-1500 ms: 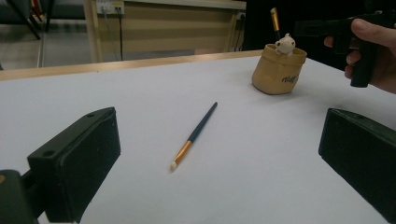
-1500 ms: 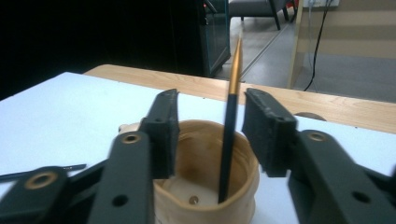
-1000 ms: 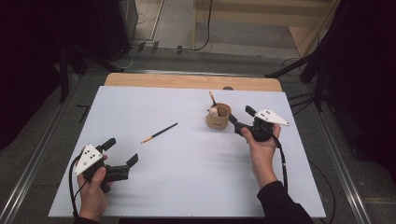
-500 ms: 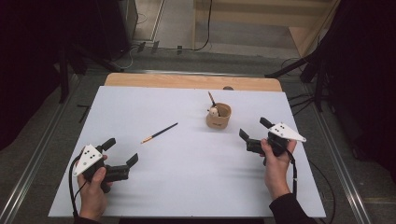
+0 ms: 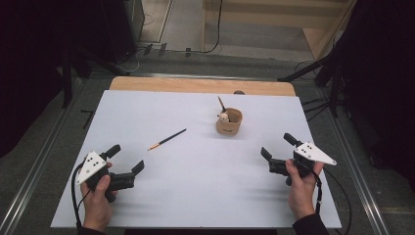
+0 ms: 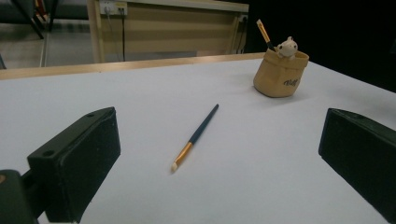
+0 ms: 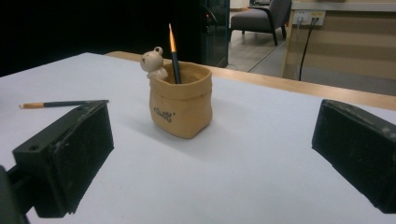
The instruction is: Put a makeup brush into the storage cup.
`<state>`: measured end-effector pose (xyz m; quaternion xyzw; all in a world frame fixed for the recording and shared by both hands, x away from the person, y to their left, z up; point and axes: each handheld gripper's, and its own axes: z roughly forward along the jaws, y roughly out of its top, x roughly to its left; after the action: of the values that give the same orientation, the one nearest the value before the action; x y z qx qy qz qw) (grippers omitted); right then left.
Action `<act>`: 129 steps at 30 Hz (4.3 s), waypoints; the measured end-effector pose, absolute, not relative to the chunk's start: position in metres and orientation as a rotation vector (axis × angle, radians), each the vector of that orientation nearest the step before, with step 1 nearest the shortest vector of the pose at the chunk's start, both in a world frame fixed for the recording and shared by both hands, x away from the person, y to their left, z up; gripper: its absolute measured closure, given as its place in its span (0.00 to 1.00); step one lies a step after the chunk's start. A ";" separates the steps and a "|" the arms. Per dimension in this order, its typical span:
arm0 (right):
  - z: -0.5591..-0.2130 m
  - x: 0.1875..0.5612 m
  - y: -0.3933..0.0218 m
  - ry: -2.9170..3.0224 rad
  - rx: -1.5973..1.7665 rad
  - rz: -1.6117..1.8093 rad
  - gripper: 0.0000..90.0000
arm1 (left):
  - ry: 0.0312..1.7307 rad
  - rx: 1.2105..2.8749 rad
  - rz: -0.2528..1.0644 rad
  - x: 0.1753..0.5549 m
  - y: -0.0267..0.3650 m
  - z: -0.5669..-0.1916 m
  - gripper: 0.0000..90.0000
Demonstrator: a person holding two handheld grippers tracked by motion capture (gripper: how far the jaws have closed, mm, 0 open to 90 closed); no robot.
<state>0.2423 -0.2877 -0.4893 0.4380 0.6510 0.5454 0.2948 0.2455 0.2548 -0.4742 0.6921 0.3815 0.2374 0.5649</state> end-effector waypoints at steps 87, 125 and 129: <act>-0.500 0.207 -0.309 1.707 1.229 1.487 0.00 | 0.923 1.840 0.398 0.342 0.222 -0.453 0.00; -0.496 0.213 -0.308 1.739 1.175 1.452 0.00 | 0.900 2.269 0.312 0.390 0.184 -0.457 0.16; -0.496 0.214 -0.307 1.743 1.174 1.457 0.00 | 0.911 2.330 0.308 0.394 0.180 -0.459 0.19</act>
<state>0.2138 -0.3072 -0.4963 0.4397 0.6526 0.5457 0.2881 0.3935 0.1799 -0.4594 0.8801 0.3441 0.1164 0.3057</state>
